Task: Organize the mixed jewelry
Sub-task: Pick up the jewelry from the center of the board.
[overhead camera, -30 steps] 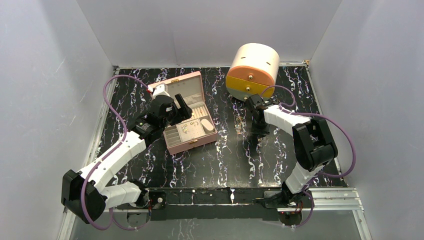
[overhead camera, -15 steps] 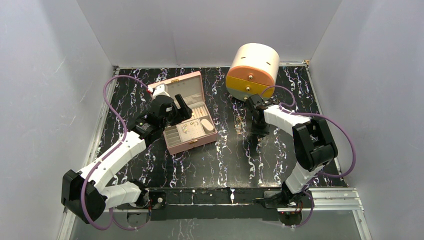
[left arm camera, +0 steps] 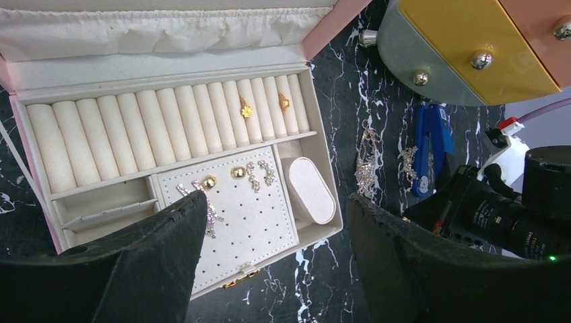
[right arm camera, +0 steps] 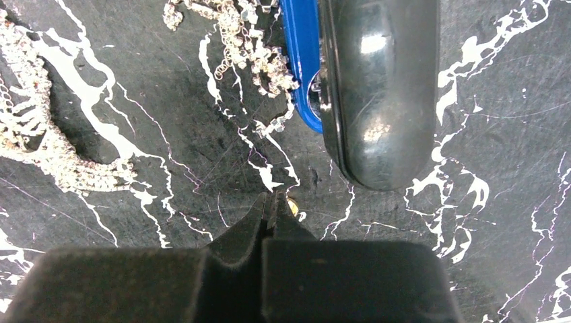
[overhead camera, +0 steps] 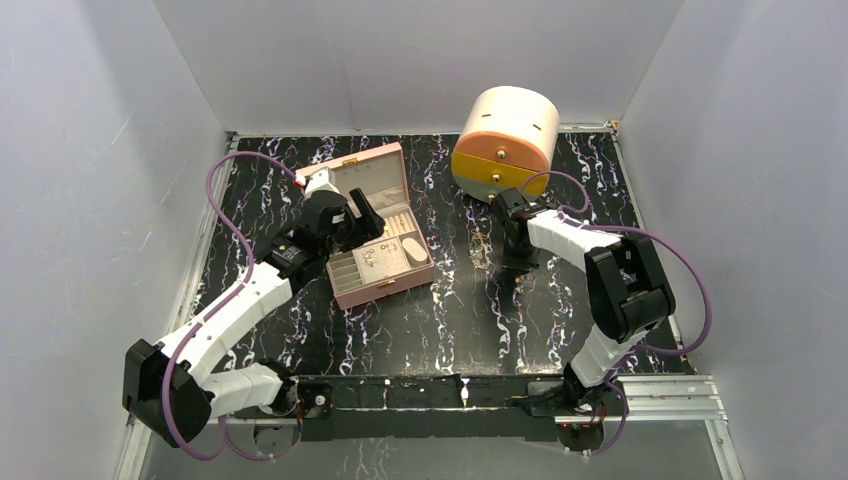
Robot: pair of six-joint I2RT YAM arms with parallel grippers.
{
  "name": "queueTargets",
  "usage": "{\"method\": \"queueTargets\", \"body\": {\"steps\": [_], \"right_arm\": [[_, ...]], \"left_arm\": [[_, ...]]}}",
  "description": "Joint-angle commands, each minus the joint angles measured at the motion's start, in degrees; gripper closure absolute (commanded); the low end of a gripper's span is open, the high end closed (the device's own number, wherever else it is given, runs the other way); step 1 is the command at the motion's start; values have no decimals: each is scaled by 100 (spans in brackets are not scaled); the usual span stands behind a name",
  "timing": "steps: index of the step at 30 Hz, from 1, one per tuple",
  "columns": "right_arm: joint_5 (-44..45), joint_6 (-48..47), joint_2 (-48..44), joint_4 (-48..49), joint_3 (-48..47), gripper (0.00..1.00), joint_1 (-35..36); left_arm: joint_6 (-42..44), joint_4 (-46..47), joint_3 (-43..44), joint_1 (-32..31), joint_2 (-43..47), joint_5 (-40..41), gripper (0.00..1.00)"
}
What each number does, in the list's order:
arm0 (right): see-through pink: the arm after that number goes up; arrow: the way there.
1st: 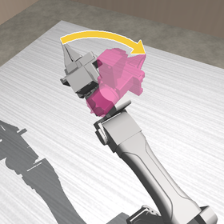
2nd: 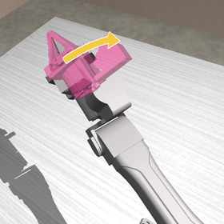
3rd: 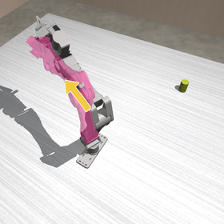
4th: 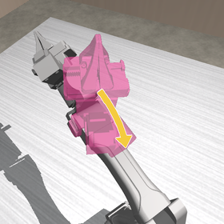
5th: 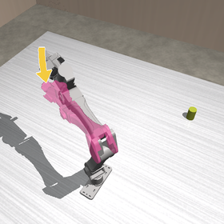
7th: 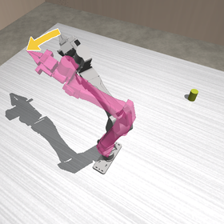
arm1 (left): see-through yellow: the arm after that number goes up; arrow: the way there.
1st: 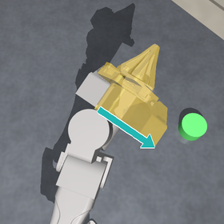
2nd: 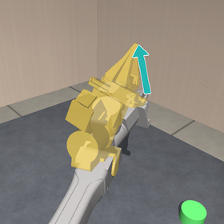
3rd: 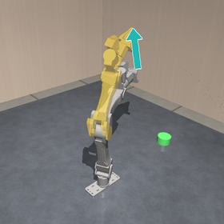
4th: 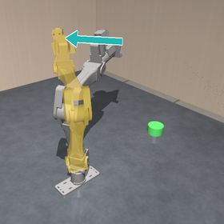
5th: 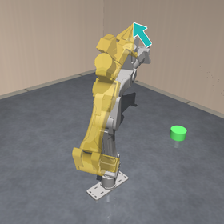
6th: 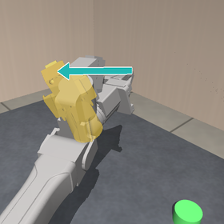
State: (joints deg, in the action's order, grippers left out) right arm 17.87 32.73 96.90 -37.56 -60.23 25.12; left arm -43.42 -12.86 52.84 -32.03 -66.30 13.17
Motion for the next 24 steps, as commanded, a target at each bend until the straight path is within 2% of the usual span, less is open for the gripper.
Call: {"method": "queueTargets", "body": {"steps": [1,7,11,17,24], "right_arm": [[-139,-120,-218,46,-180,100,-46],[-854,-219,-483,117,-244,100,-226],[-1627,-295,-655,240,-281,100,-358],[-3062,-173,-844,459,-320,100,-695],[-5332,277,-929,1062,-143,100,-1336]], "left_arm": [[-30,70,-66,13,32,26,28],[-42,212,-58,13,-27,-143,28],[7,459,-93,14,-62,-424,28],[204,1237,-218,13,-237,-1393,30],[594,2287,-310,-12,-911,-2677,33]]}}
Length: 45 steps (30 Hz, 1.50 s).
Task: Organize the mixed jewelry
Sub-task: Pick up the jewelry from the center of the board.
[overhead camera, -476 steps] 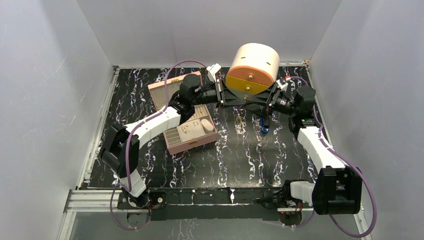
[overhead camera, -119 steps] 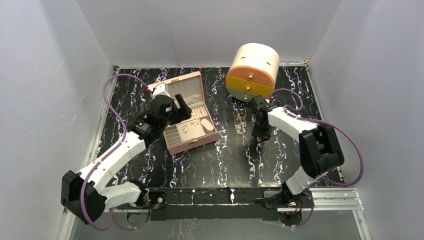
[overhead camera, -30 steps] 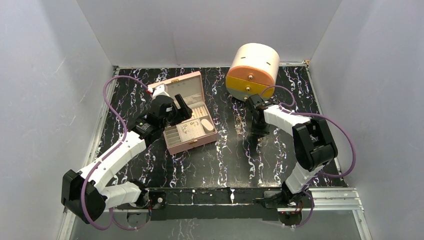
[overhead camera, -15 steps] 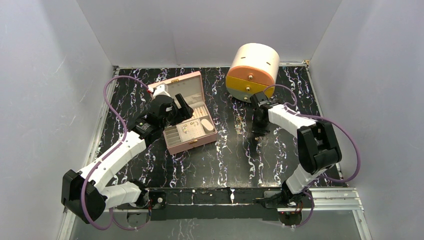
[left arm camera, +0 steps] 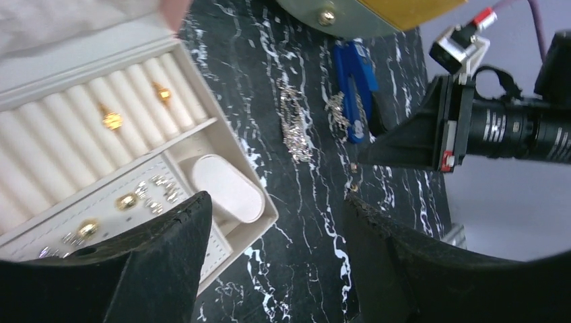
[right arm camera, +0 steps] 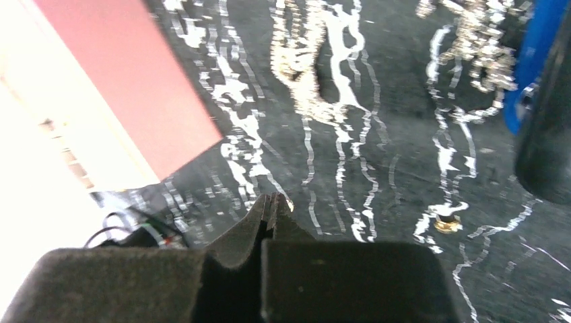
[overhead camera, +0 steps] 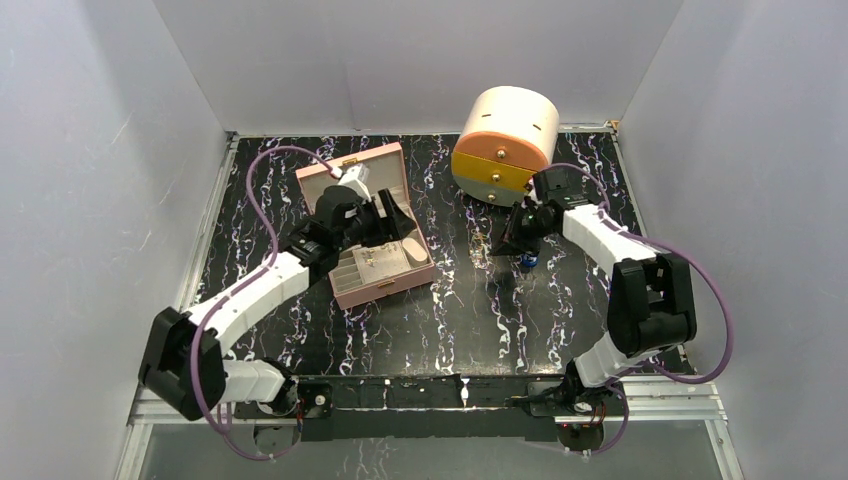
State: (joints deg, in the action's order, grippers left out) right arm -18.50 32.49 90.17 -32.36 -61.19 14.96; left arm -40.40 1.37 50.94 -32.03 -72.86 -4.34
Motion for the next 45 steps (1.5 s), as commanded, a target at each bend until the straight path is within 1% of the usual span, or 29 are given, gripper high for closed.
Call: {"method": "queueTargets", "body": {"steps": [1,3,6,9,12,15,20,24,32,39,43,45], "right_arm": [[-1960,399,-280,632,-10,100,-411],[-2451,695,-361,845,81,100,-567],[-3054,1188,-490,1217,218,100,-754],[-3545,1663,-609,1593,329,100,-832],[-3803,1997,-715,1871,360,100,-850],[-4039,2233,-765,2019,346,100,-855],[-4294,2648,-847,2344,422,100,-855],[-4457,3090,-852,2676,475,100,-855],[-4594,3404,-799,2813,509,100,-855],[-4649,3579,-782,3006,585,100,-860],[-4615,3580,-782,3011,573,100,-856],[-4588,3591,-790,3014,576,100,-855]], "left_arm": [[324,1174,-143,-26,-336,-1151,33],[246,1700,-177,-67,-491,-1570,32],[-59,2498,-198,-163,-747,-1990,28],[-117,2702,10,-300,-1020,-2193,21],[-94,2777,236,-455,-1227,-2221,21],[-241,3074,406,-544,-1494,-2426,22],[-595,3555,730,-661,-1923,-2812,29],[-568,3676,873,-746,-2075,-2865,32],[-558,3826,1009,-837,-2224,-2971,45],[-622,3867,1170,-884,-2398,-3156,61],[-622,3874,1153,-896,-2392,-3180,72],[-619,3872,1107,-897,-2362,-3163,74]]}}
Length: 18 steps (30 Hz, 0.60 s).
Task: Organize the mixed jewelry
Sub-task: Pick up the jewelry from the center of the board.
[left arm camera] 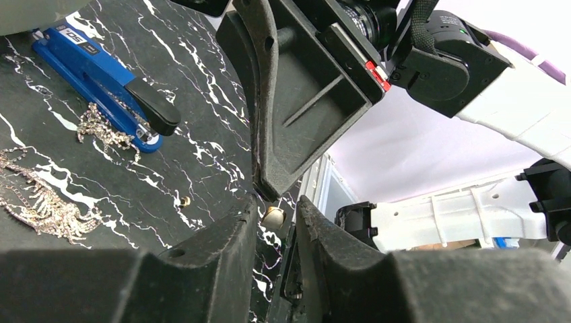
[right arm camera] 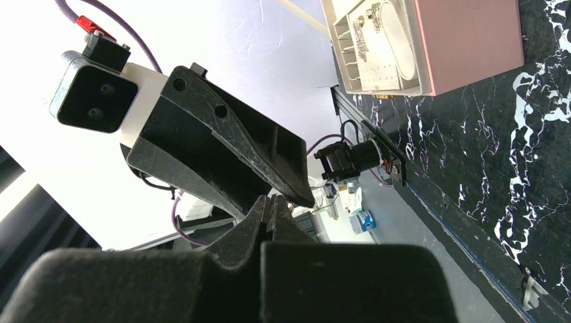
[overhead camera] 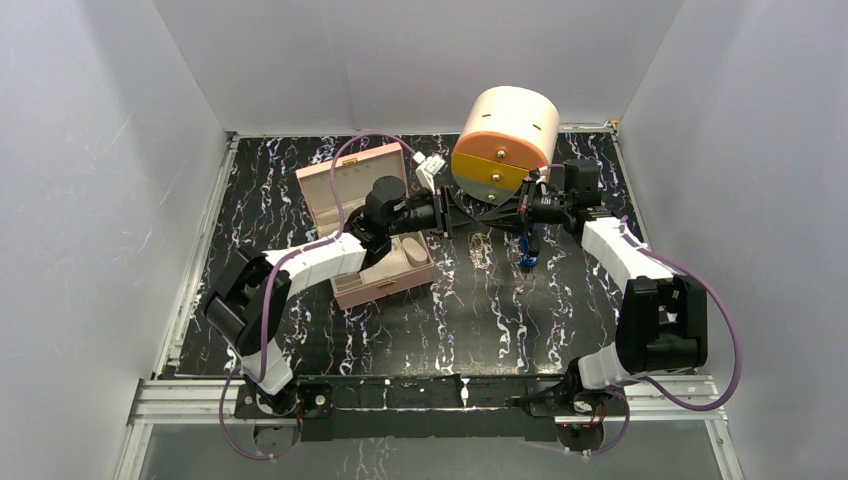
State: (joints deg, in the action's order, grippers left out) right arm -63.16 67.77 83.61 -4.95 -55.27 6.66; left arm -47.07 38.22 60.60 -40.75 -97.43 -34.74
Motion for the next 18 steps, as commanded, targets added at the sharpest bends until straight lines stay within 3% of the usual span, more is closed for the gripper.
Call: {"method": "queueTargets", "body": {"steps": [1,18], "right_arm": [[-119,55,-135,275,-24,100,-31],[-92,52,-100,267,-5,100,-34]], "left_arm": [[55,186,118,-25,119,-110,75],[187,101,-98,-29,510,113,76]]}}
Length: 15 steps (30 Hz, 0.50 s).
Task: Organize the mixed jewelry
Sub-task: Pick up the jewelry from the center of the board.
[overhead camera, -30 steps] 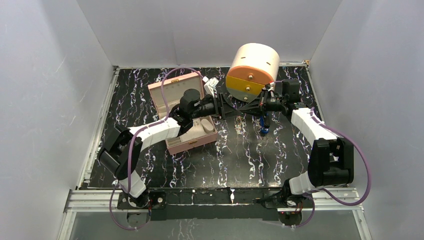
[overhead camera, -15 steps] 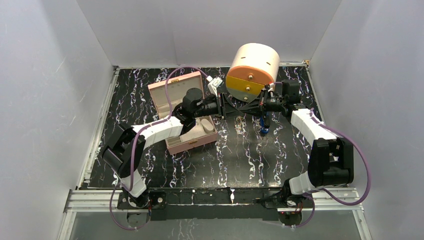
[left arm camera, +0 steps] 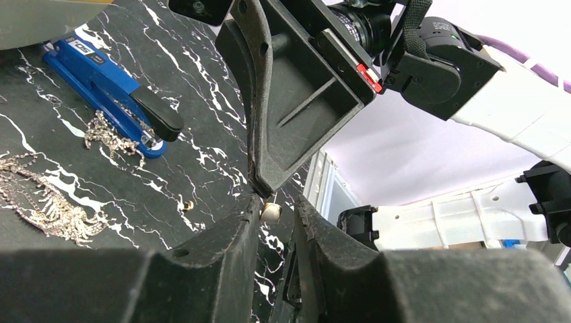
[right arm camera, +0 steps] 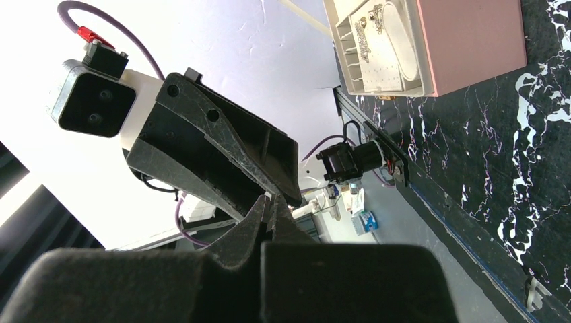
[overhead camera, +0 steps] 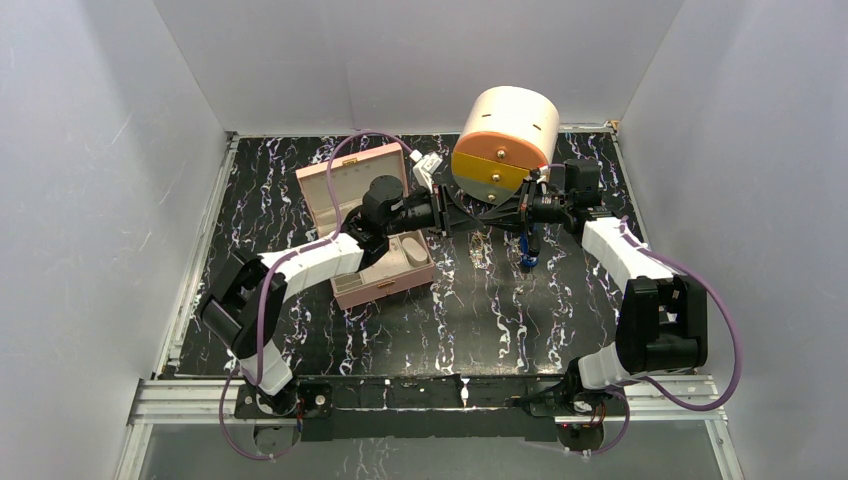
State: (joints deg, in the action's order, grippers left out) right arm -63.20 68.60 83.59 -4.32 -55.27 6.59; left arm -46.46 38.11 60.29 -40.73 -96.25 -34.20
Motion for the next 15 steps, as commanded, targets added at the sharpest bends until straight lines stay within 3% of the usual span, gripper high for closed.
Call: {"method": "queueTargets", "body": {"steps": [1,14,15], "right_arm": [[-87,-31,-97,203,-4,100,-38],[-115,-26,-122,241,5,100,-33],[-117,-48,-142,255,14,95,-40]], "left_arm": [[137,105,-70,-30,396,65,77],[160,-120,-2,-31,372,196,100],[168,-283,75,-31,377,230,100]]}}
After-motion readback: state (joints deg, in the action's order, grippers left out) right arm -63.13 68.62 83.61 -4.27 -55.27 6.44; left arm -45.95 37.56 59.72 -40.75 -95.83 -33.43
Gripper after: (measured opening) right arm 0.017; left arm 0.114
